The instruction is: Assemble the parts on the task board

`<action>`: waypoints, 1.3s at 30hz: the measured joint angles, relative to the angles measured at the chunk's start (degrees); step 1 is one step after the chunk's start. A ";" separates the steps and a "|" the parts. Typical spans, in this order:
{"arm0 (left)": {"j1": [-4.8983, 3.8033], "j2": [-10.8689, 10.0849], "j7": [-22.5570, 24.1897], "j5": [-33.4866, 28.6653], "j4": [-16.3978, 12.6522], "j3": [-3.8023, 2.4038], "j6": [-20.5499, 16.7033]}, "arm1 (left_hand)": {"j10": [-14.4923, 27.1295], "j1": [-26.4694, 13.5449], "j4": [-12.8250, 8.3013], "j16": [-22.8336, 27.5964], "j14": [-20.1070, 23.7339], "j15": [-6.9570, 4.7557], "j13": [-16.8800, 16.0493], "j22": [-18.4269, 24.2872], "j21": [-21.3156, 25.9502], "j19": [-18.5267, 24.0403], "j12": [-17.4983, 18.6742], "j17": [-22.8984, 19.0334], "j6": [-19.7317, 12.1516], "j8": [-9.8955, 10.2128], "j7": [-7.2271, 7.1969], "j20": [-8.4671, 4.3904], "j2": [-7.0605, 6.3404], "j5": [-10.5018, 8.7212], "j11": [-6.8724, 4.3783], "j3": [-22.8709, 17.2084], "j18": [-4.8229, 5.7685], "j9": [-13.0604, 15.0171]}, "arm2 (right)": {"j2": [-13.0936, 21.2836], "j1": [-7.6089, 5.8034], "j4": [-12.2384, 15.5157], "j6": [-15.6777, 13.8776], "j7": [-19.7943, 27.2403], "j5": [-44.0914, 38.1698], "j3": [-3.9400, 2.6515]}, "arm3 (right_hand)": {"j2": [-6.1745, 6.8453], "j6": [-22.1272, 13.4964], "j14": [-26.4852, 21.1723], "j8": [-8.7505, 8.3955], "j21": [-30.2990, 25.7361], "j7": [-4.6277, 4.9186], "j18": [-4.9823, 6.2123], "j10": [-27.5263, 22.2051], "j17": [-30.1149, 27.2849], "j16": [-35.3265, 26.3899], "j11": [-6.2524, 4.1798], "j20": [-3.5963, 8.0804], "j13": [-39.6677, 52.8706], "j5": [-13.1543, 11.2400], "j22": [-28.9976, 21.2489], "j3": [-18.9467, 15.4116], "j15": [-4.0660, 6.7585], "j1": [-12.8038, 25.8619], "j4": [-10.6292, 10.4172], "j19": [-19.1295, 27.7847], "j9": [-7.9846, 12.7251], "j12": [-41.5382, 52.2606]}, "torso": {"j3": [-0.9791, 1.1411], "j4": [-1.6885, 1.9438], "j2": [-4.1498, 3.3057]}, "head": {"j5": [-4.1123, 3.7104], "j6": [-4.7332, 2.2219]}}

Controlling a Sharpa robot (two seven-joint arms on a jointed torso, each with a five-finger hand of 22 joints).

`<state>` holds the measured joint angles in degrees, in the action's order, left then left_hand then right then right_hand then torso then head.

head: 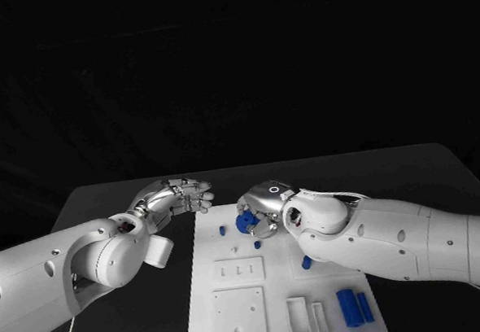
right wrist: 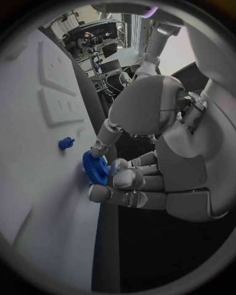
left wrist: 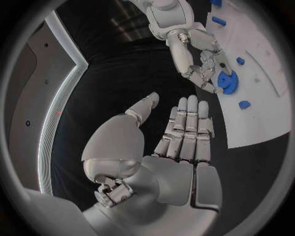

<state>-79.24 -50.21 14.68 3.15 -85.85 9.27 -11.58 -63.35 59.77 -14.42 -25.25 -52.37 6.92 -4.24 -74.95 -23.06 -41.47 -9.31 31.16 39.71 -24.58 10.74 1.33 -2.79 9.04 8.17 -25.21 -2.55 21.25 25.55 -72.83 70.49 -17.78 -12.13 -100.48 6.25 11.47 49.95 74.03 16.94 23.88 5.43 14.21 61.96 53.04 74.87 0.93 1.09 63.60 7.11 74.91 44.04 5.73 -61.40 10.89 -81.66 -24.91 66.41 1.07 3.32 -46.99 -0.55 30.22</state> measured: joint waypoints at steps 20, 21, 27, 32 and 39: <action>0.00 -0.09 -0.04 0.04 0.00 0.00 0.03 | 0.00 0.00 0.00 0.00 0.00 0.00 0.00 0.02 0.00 0.00 0.00 0.04 0.00 0.23 0.00 0.00 0.00 0.00 0.00 0.00 0.00 0.00 | 0.71 0.23 0.38 -0.71 -0.09 0.04 0.01 | 0.00 0.00 0.11 0.36 0.00 0.00 0.00 -0.09 0.06 -0.23 -0.14 0.00 -0.05 0.00 0.00 0.00 -0.10 0.00 0.00 0.00 -0.04 -0.12 | 0.01 0.05 0.04 | 0.31 -0.07; 0.00 -0.10 -0.04 0.05 -0.02 0.00 0.03 | 0.00 0.00 0.00 0.00 0.00 0.00 0.00 0.02 0.00 0.00 0.00 0.04 0.00 0.23 0.00 0.00 0.00 0.00 0.00 0.00 0.00 0.00 | 0.78 0.24 0.43 -0.72 -0.10 0.04 0.00 | 0.00 0.00 0.11 0.36 0.00 0.00 0.00 -0.06 0.06 -0.23 -0.18 0.00 -0.05 0.00 -0.01 0.00 -0.10 0.00 0.00 0.00 -0.05 -0.12 | 0.01 0.05 0.04 | 0.31 -0.07; 0.00 -0.16 -0.05 0.06 -0.02 0.00 0.03 | 0.00 0.00 -0.10 0.00 0.00 0.00 0.06 0.02 0.00 0.00 0.00 0.04 0.00 0.23 0.00 0.00 0.00 0.00 0.00 -0.10 0.00 0.00 | 0.93 0.29 0.57 -0.82 -0.16 0.03 -0.01 | 0.13 0.00 0.13 0.36 0.00 0.00 0.00 -0.01 0.12 -0.23 -0.23 0.00 -0.05 0.00 -0.01 0.00 -0.12 -0.13 0.00 -0.01 -0.13 -0.18 | -0.02 0.09 0.04 | 0.14 -0.21; 0.00 -0.17 -0.06 0.06 -0.02 0.00 0.04 | 0.00 0.00 -0.14 0.00 0.00 0.00 0.06 0.02 0.00 0.00 0.00 0.09 0.00 0.23 0.00 0.00 0.00 0.00 0.00 -0.14 0.00 0.00 | 1.01 0.34 0.70 -0.92 -0.27 0.01 -0.02 | 0.30 0.00 0.27 0.36 0.00 0.00 0.00 -0.01 0.13 -0.22 -0.23 0.01 -0.05 -0.01 0.00 0.00 -0.12 -0.30 0.00 -0.01 -0.12 -0.18 | -0.05 0.09 0.04 | 0.17 -0.23; 0.00 -0.18 -0.06 0.07 -0.02 0.00 0.07 | 0.00 0.00 -0.14 0.00 0.00 0.00 0.06 0.03 0.00 0.00 0.24 0.09 0.00 0.23 0.00 0.00 0.00 0.00 0.00 -0.14 0.00 0.00 | 0.91 0.49 0.62 -1.57 -0.48 -0.75 0.05 | 1.83 0.00 0.31 0.36 -0.22 0.00 0.00 0.10 0.37 -0.65 -0.33 0.01 -0.11 -2.69 -0.01 0.01 -0.12 -1.34 0.00 -0.01 -0.35 -0.22 | -0.06 0.10 0.03 | 0.18 -0.24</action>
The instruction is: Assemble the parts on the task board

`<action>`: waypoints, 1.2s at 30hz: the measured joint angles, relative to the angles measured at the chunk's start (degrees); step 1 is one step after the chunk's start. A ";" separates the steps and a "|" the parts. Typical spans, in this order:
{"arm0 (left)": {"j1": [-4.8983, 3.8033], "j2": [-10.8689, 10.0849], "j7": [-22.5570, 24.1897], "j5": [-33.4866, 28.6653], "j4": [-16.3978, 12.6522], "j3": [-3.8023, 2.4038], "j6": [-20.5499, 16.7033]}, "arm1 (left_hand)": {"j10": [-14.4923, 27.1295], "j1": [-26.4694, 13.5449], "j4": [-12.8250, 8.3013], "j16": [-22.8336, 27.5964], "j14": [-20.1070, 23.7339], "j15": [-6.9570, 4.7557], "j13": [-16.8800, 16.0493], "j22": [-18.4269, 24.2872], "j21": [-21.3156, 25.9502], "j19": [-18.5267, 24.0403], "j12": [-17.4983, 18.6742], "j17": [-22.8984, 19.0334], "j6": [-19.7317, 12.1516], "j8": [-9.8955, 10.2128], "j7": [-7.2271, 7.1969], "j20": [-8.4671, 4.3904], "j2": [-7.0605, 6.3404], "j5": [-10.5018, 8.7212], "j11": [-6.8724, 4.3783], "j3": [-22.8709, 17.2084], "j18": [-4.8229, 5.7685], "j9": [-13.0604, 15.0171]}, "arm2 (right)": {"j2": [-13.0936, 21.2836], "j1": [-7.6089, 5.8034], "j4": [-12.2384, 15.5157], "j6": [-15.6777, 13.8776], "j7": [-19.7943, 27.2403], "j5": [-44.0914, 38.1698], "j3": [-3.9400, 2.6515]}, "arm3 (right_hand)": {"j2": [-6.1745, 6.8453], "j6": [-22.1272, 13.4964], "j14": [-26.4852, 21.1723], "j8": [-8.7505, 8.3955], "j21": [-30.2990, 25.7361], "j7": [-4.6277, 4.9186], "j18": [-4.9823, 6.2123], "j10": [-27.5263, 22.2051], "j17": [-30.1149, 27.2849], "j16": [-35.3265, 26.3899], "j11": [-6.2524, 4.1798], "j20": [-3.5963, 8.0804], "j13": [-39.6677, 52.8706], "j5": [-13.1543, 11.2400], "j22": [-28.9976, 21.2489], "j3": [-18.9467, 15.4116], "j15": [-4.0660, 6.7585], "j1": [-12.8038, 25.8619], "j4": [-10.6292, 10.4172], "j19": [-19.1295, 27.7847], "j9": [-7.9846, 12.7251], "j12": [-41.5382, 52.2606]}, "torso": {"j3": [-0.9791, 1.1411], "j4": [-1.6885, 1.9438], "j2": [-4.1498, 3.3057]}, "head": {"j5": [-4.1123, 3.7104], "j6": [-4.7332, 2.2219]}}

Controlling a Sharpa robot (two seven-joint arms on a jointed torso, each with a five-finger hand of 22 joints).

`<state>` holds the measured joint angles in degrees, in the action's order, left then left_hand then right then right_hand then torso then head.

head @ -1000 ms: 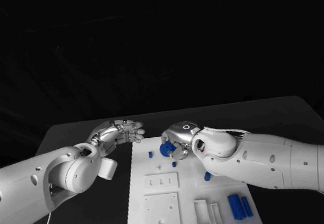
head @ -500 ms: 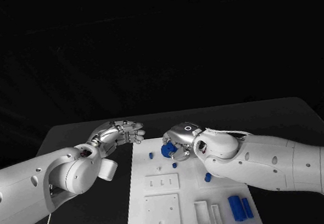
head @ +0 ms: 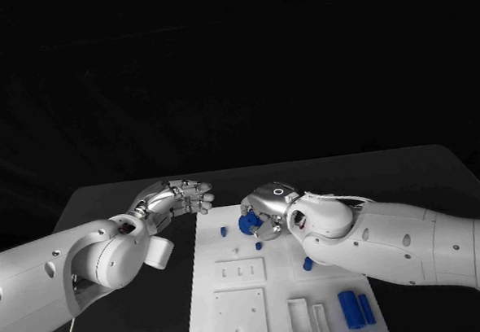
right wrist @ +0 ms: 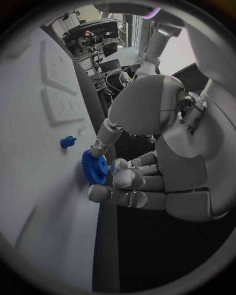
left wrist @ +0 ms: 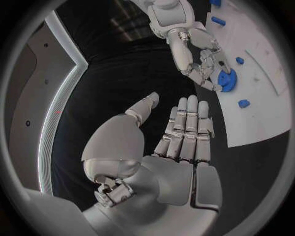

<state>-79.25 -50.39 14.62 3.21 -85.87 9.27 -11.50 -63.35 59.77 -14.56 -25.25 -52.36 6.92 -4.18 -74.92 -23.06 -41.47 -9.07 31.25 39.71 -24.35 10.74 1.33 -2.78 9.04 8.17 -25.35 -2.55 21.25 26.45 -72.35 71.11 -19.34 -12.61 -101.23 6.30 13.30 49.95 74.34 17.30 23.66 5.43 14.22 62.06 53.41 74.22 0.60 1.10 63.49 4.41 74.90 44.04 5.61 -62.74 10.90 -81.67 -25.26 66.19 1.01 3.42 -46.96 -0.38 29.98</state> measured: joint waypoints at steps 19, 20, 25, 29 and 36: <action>0.00 -0.05 -0.07 0.05 0.03 0.00 0.17 | 0.00 0.00 -0.14 0.00 0.00 0.00 -0.01 0.01 0.00 0.00 0.00 0.02 0.00 0.00 0.00 0.00 0.00 0.00 0.00 -0.14 0.01 0.00 | 0.06 0.40 0.57 -1.77 -0.97 -2.50 0.23 | 1.94 0.03 0.12 0.82 0.00 -0.03 0.01 -0.08 0.34 -0.05 -0.33 0.00 -0.06 -1.30 0.04 -1.03 -0.10 -1.39 1.84 -0.01 -0.50 -0.12 | 0.01 0.03 -0.02 | 0.19 -0.05; 0.00 -0.06 -0.08 0.05 0.03 0.00 0.17 | 0.00 0.00 -0.14 0.00 0.00 0.00 -0.01 0.01 0.00 0.00 0.00 0.04 0.00 0.00 0.00 0.00 0.00 0.00 0.00 -0.14 0.00 0.00 | 0.09 0.41 0.63 -1.80 -1.01 -2.56 0.23 | 2.01 0.04 0.13 0.82 0.00 -0.04 0.01 -0.01 0.33 -0.17 -0.40 0.01 -0.06 -1.30 0.04 -1.03 -0.11 -1.45 1.84 -0.01 -0.50 -0.12 | 0.01 0.03 -0.02 | 0.20 -0.05; 0.00 -0.09 -0.08 0.07 0.03 0.00 0.20 | 0.00 -0.22 -0.14 0.00 0.00 0.00 -0.01 0.01 0.00 0.00 0.00 0.04 0.00 0.00 0.00 0.00 0.22 0.00 0.00 -0.14 0.00 0.00 | 0.22 0.47 0.81 -1.95 -1.24 -2.92 0.24 | 2.01 0.11 -0.01 0.82 0.00 -0.11 0.01 -0.13 0.39 -0.28 -0.28 0.00 -0.11 -1.30 0.04 -1.19 0.04 -1.45 2.00 -0.01 -0.69 -0.17 | 0.02 -0.02 -0.02 | 0.25 -0.02; 0.00 -0.10 -0.09 0.07 0.02 0.00 0.23 | 0.00 -0.22 -0.13 0.00 0.00 0.00 -0.01 -0.04 0.00 0.00 0.00 0.04 0.00 0.00 0.00 0.00 0.22 0.00 0.00 -0.14 0.00 0.00 | 0.48 0.62 1.21 -2.09 -1.48 -3.22 0.24 | 2.01 0.13 -0.01 1.14 -0.23 -0.13 0.02 -0.12 0.39 -0.28 -0.28 0.01 -0.11 -1.30 0.03 -1.36 0.04 -1.45 1.83 -0.01 -0.83 -0.17 | 0.03 -0.04 -0.02 | 0.30 -0.03; 0.00 -0.10 -0.10 0.08 0.07 0.00 0.27 | 0.00 -0.22 -0.13 0.00 0.00 0.00 -0.01 -0.03 0.00 0.00 0.00 0.03 0.00 0.00 0.00 0.00 0.22 0.00 0.00 -0.13 0.00 0.00 | 0.71 0.78 1.66 -2.26 -1.92 -3.61 0.25 | 2.01 0.18 -0.01 1.14 -0.23 -0.18 0.02 -0.11 0.45 -0.27 -0.28 0.01 -0.18 -1.30 0.03 -1.36 0.04 -1.45 1.83 -0.01 -1.03 -0.18 | 0.04 -0.02 0.01 | 0.38 -0.09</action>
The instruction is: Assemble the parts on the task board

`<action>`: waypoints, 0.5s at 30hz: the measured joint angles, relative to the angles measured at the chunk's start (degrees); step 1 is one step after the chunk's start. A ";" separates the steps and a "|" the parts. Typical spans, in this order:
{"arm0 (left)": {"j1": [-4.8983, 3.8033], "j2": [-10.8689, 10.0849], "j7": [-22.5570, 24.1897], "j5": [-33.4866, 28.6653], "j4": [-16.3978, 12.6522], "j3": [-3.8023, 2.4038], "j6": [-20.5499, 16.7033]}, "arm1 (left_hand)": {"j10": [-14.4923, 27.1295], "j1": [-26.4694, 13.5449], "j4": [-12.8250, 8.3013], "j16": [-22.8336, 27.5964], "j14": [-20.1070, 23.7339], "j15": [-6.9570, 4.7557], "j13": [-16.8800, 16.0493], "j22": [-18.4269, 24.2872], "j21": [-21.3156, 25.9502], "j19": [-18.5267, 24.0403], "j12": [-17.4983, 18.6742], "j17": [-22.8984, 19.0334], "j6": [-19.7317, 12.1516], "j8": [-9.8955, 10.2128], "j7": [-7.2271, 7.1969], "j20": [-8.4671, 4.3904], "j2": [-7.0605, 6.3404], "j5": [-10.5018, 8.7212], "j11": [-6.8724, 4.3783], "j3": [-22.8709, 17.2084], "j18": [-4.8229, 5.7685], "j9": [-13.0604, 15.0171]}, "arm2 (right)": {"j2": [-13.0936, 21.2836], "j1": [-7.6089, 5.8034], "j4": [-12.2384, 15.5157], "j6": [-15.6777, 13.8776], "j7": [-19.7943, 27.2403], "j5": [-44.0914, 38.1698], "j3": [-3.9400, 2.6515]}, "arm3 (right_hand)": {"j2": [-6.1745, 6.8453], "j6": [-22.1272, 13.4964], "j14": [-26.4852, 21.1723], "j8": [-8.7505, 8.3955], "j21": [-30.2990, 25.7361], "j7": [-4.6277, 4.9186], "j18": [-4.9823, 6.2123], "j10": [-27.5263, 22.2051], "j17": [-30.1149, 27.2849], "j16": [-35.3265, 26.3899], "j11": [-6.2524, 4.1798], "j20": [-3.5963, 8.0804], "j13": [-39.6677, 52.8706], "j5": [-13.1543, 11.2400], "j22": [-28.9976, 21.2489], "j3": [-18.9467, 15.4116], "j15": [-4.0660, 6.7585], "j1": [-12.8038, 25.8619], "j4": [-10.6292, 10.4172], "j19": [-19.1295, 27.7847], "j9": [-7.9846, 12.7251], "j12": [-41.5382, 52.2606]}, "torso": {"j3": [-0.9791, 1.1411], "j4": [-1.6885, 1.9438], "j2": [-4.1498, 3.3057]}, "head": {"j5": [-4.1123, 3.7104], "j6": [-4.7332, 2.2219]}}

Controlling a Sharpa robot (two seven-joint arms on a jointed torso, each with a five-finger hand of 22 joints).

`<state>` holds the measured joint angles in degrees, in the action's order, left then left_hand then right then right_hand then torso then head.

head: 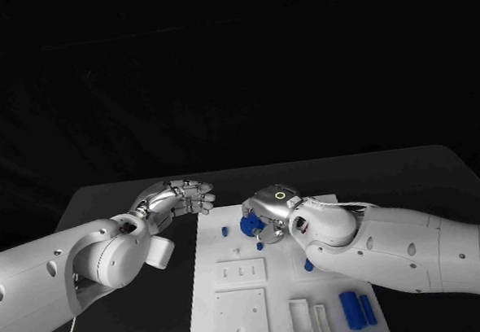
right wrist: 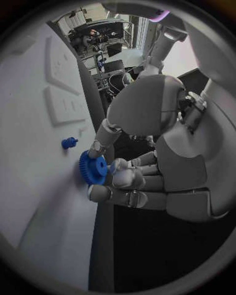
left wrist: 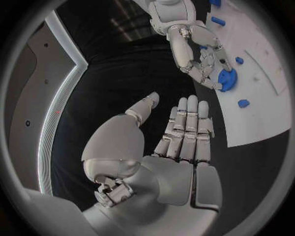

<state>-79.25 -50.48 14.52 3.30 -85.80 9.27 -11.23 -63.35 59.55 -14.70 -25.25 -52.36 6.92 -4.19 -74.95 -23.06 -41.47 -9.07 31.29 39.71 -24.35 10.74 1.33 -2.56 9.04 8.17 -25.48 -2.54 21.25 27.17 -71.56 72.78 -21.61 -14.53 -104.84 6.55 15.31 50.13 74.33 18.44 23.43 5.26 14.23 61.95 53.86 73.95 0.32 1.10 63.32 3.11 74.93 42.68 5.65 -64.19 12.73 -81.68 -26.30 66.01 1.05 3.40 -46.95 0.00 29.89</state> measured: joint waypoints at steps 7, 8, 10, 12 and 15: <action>0.00 -0.11 0.00 0.00 -0.06 0.00 0.07 | 0.00 0.00 0.00 0.00 0.00 0.00 0.00 0.01 0.00 0.00 0.00 -0.01 0.00 0.00 0.00 0.00 0.00 0.00 0.00 0.00 0.00 0.00 | 0.06 0.05 0.15 -0.09 -0.32 -0.23 0.00 | 0.00 0.00 0.00 0.31 0.00 0.00 0.01 0.01 0.07 0.00 0.00 0.00 0.00 0.00 -0.01 -0.04 0.00 0.00 -0.04 0.00 -0.19 0.00 | 0.01 -0.04 0.00 | 0.04 0.08; 0.00 -0.12 0.00 0.01 -0.06 0.00 0.07 | 0.00 0.00 0.00 0.00 0.00 0.00 0.00 0.01 0.00 0.00 0.00 -0.01 0.00 0.00 0.00 0.00 0.00 0.00 0.00 0.00 0.00 0.00 | 0.07 0.07 0.23 -0.09 -0.37 -0.25 0.00 | 0.22 0.00 0.00 0.31 0.00 0.00 0.00 0.02 0.07 0.01 0.00 0.00 0.00 0.00 0.00 -0.17 0.00 -0.22 -0.17 0.00 -0.27 -0.01 | 0.02 -0.05 0.00 | 0.04 0.08; 0.00 -0.12 0.00 0.01 -0.06 0.00 0.09 | 0.00 0.00 0.00 0.00 0.00 0.00 0.00 0.01 0.00 0.00 0.00 -0.01 0.00 0.00 0.00 0.00 0.00 0.00 0.00 0.00 0.00 0.00 | 0.07 0.11 0.34 -0.09 -0.42 -0.28 0.00 | 0.23 0.00 0.00 0.32 0.00 0.00 0.00 0.03 0.07 0.01 0.02 0.00 0.00 0.00 -0.01 -0.16 0.00 -0.23 -0.16 0.00 -0.34 0.05 | 0.02 -0.06 0.00 | 0.04 0.05; 0.00 -0.12 0.00 0.01 -0.05 0.00 0.09 | 0.00 0.00 0.00 0.00 0.00 0.00 0.00 0.01 0.00 0.00 0.00 -0.01 0.00 0.00 0.00 0.00 0.00 0.00 0.00 0.00 0.00 0.00 | 0.07 0.13 0.40 -0.09 -0.48 -0.33 0.01 | 0.23 0.00 0.01 0.35 0.00 0.00 0.00 0.10 0.07 0.01 0.09 0.00 0.00 0.00 -0.01 -0.16 -0.01 -0.23 -0.16 0.00 -0.39 0.23 | 0.02 -0.05 0.00 | 0.01 0.05; 0.00 -0.16 0.00 0.01 -0.04 0.00 0.10 | 0.00 0.00 0.00 0.00 0.00 0.00 0.00 0.01 0.00 0.00 0.00 0.01 0.00 0.00 0.00 0.00 0.00 0.00 0.00 0.00 0.00 0.00 | 0.09 0.14 0.42 -0.09 -0.55 -0.40 0.02 | 0.23 0.00 0.01 0.35 0.00 0.00 0.00 0.11 0.06 0.03 0.08 0.00 0.00 0.00 -0.01 -0.16 -0.01 -0.23 -0.16 0.00 -0.46 0.24 | 0.01 -0.02 0.00 | -0.04 0.21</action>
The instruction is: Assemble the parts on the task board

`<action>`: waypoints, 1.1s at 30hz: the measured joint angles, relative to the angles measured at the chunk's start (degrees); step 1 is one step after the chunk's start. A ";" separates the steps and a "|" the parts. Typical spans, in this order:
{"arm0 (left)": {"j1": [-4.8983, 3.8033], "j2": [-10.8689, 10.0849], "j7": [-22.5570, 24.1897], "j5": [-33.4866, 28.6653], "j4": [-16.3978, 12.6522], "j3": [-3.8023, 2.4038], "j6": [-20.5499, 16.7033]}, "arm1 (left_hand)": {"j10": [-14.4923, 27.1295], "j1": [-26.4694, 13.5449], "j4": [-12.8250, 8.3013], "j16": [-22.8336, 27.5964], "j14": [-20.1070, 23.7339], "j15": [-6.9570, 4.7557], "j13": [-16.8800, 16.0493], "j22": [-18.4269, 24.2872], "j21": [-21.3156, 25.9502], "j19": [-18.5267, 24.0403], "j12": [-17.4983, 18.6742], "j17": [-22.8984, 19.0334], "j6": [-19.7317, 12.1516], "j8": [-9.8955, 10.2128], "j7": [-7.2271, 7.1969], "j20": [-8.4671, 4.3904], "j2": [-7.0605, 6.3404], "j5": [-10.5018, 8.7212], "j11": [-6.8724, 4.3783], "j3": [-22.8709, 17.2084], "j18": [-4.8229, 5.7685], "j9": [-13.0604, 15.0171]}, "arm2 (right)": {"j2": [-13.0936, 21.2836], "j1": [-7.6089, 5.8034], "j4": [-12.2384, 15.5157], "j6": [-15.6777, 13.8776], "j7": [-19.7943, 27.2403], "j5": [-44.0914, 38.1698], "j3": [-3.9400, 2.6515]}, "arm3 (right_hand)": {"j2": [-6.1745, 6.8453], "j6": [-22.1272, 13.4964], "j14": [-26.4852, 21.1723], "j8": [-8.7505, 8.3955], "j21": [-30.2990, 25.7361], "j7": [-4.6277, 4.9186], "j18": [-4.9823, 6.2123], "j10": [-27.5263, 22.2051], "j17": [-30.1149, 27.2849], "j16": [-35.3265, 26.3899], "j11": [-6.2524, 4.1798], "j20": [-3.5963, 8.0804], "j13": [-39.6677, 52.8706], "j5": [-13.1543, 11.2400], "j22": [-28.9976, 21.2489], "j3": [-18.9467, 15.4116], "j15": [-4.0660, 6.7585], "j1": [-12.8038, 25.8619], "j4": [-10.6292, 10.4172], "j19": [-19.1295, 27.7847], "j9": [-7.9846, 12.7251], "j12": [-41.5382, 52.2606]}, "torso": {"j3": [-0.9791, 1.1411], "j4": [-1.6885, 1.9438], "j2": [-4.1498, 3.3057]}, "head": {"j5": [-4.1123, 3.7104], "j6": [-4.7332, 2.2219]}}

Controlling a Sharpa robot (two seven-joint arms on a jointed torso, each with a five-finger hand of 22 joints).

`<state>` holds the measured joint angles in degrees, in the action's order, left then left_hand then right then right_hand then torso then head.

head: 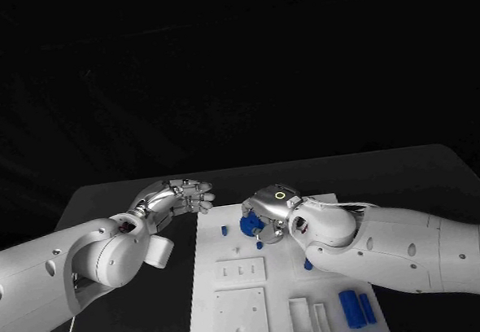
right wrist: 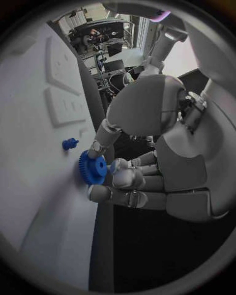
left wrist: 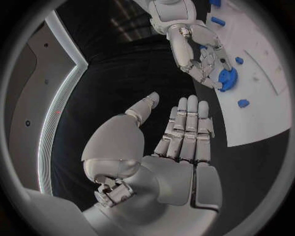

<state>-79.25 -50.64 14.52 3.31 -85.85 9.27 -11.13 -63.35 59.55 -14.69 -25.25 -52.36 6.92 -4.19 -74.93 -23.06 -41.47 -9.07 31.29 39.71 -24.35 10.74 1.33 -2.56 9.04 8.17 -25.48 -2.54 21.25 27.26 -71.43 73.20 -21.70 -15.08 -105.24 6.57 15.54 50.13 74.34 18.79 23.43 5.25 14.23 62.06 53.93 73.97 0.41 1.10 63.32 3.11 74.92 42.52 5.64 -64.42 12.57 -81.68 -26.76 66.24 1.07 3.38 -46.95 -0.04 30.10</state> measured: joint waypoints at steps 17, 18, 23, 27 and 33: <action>0.00 -0.04 0.00 0.02 -0.02 0.00 0.05 | 0.00 0.00 -0.14 0.22 0.00 0.00 0.00 0.01 0.00 0.00 0.00 0.03 0.00 0.00 0.00 0.00 0.00 0.00 0.00 -0.14 0.00 0.00 | -0.17 0.09 0.07 -0.08 -0.19 -0.18 -0.01 | 0.37 0.00 0.07 0.00 0.00 0.00 0.00 0.12 0.12 -0.21 -0.09 -0.18 0.01 0.00 -0.01 -0.33 0.31 0.38 -0.34 -0.18 -0.03 0.00 | -0.05 0.03 -0.02 | -0.04 0.15; 0.00 -0.05 0.00 0.02 -0.02 0.00 0.05 | 0.00 0.00 -0.14 0.22 0.00 0.00 0.00 0.01 0.00 0.00 0.00 0.03 0.00 0.00 0.00 0.00 0.00 0.00 0.00 -0.14 0.00 0.00 | -0.23 0.09 0.04 -0.07 -0.19 -0.18 -0.01 | 0.55 0.00 0.07 0.00 0.00 0.00 0.00 0.12 0.18 -0.21 -0.09 -0.21 0.01 0.00 -0.01 -0.47 0.31 0.55 -0.48 -0.21 -0.08 0.00 | -0.05 0.03 -0.01 | -0.06 0.16; 0.00 -0.06 0.00 0.02 -0.03 0.00 0.07 | 0.00 0.00 -0.14 0.22 0.00 0.00 0.00 0.02 0.00 0.00 0.00 0.03 0.00 0.00 0.00 0.00 0.00 0.00 0.00 -0.14 0.00 0.00 | -0.75 0.27 0.04 0.09 -0.18 -0.16 0.15 | 0.61 0.01 0.07 0.00 0.00 -0.01 0.01 0.15 0.18 -0.20 -0.08 -0.20 0.01 0.00 -0.01 -0.55 0.31 0.61 -0.56 -0.21 -0.09 -0.01 | -0.08 0.04 -0.02 | -0.11 0.27; 0.00 -0.02 0.00 0.02 -0.02 0.00 0.09 | 0.00 0.00 -0.14 0.22 0.00 0.00 0.00 0.02 0.00 0.00 0.00 0.02 0.00 0.00 0.00 0.00 0.00 0.00 0.00 -0.14 0.00 0.00 | -0.86 0.32 0.06 0.31 -0.18 -0.14 0.18 | 0.61 0.01 0.07 0.00 0.00 -0.01 0.01 0.10 0.18 -0.20 -0.14 -0.20 0.01 0.00 -0.01 -0.55 0.31 0.61 -0.55 -0.21 -0.08 -0.01 | -0.08 0.06 -0.01 | -0.12 0.30; 0.00 -0.11 0.00 0.03 0.01 0.00 0.11 | 0.00 0.00 -0.14 0.22 0.00 0.00 0.00 0.02 0.00 0.00 0.00 0.04 0.00 0.00 0.00 0.00 0.00 0.00 0.00 -0.14 0.00 0.00 | -0.86 0.30 -0.04 0.43 -0.18 -0.13 0.15 | 0.61 0.01 0.07 0.00 0.00 -0.01 0.02 0.10 0.18 -0.20 -0.32 -0.20 0.01 0.00 -0.01 -0.55 0.31 0.61 -0.55 -0.21 -0.19 -0.01 | -0.08 0.05 -0.01 | -0.08 0.30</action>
<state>-79.25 -50.75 14.52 3.34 -85.83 9.27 -11.02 -63.35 59.55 -14.83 -25.03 -52.36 6.92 -4.20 -74.91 -23.06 -41.47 -9.07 31.33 39.71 -24.35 10.74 1.33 -2.56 9.04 8.17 -25.61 -2.54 21.25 26.40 -71.13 73.16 -21.27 -15.26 -105.37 6.72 16.14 50.15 74.41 18.79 23.43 5.24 14.25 62.16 54.10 73.77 0.09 0.90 63.33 3.11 74.91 41.98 5.95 -63.81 12.02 -81.89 -26.94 66.23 0.99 3.44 -46.96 -0.12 30.40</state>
